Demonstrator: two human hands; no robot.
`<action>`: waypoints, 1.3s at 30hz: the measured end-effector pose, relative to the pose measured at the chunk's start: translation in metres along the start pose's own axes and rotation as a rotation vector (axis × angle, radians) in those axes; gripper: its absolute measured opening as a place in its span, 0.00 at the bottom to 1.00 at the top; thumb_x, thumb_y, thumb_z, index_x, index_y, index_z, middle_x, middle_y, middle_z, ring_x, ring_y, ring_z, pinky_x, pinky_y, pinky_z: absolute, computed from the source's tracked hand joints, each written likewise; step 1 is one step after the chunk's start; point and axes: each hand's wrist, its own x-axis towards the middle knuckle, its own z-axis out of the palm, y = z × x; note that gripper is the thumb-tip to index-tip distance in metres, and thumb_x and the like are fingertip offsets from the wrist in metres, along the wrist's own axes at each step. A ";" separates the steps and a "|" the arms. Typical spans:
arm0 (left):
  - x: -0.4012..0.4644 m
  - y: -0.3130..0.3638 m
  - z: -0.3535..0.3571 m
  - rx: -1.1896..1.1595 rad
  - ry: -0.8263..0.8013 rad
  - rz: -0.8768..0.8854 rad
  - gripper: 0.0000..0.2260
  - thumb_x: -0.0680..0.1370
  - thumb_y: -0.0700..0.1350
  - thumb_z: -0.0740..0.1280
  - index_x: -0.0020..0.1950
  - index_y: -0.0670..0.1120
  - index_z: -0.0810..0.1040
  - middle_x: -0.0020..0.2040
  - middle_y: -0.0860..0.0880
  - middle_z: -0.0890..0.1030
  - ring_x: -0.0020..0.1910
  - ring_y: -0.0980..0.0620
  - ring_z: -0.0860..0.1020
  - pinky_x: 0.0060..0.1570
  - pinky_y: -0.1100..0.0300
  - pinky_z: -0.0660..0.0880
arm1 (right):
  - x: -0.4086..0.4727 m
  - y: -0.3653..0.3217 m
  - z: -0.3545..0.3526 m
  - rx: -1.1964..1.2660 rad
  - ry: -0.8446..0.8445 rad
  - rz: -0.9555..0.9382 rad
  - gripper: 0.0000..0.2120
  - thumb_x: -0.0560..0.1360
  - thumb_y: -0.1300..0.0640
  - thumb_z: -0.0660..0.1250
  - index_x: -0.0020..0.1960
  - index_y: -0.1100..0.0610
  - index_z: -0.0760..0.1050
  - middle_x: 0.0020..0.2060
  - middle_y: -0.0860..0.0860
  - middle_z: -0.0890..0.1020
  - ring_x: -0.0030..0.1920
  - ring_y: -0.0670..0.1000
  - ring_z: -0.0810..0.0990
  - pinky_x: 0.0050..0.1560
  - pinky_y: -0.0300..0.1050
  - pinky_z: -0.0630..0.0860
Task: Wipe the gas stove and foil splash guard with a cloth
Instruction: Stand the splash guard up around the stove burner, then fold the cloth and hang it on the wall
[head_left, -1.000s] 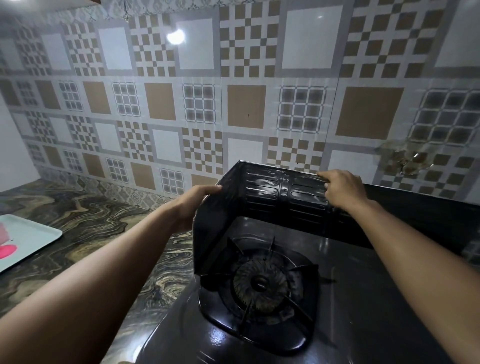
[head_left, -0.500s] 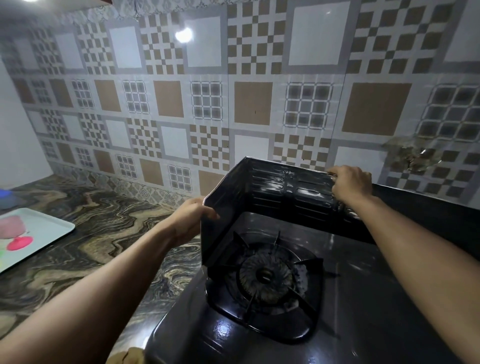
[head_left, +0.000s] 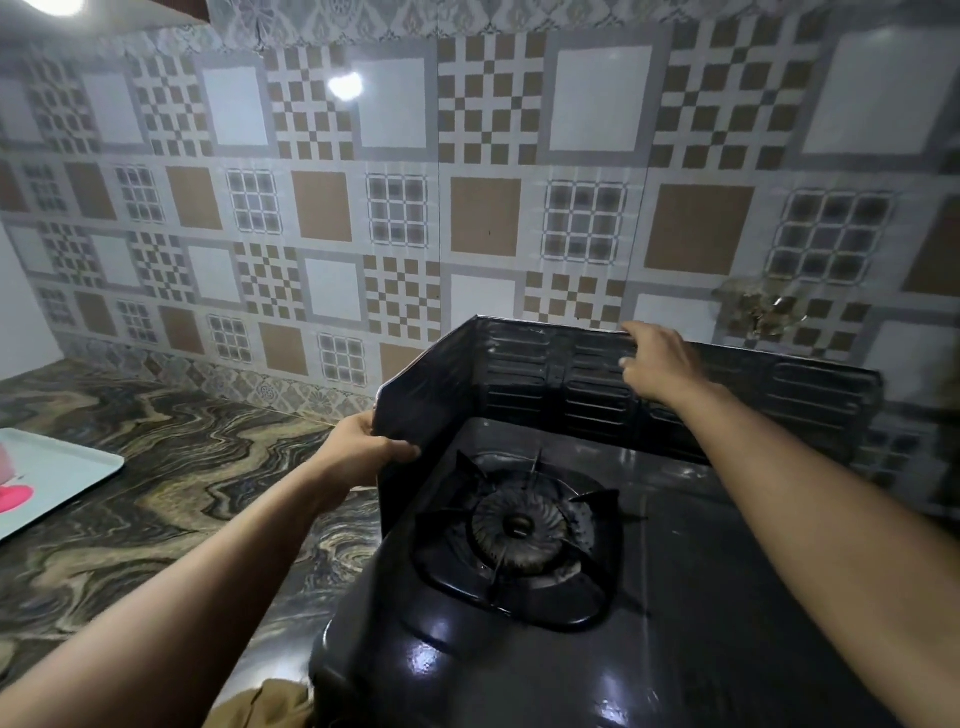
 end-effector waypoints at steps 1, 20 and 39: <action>-0.003 0.000 -0.003 -0.004 -0.016 0.002 0.10 0.71 0.32 0.72 0.46 0.46 0.80 0.42 0.46 0.83 0.43 0.48 0.80 0.44 0.54 0.75 | -0.007 -0.007 -0.004 0.041 -0.010 -0.005 0.27 0.76 0.61 0.67 0.73 0.55 0.66 0.68 0.59 0.73 0.67 0.60 0.72 0.65 0.52 0.70; -0.097 -0.124 -0.103 0.584 -0.168 -0.108 0.14 0.68 0.29 0.71 0.52 0.39 0.83 0.48 0.42 0.84 0.43 0.48 0.81 0.40 0.59 0.79 | -0.233 -0.203 0.036 0.154 -0.417 -0.306 0.05 0.72 0.52 0.72 0.46 0.51 0.83 0.40 0.47 0.84 0.42 0.45 0.81 0.50 0.44 0.79; -0.165 -0.203 -0.120 0.593 -0.172 0.019 0.12 0.72 0.42 0.73 0.32 0.49 0.73 0.34 0.48 0.78 0.36 0.50 0.76 0.37 0.61 0.70 | -0.395 -0.228 0.163 -0.157 -0.601 -0.187 0.09 0.73 0.56 0.64 0.51 0.53 0.79 0.48 0.57 0.83 0.51 0.61 0.80 0.44 0.49 0.75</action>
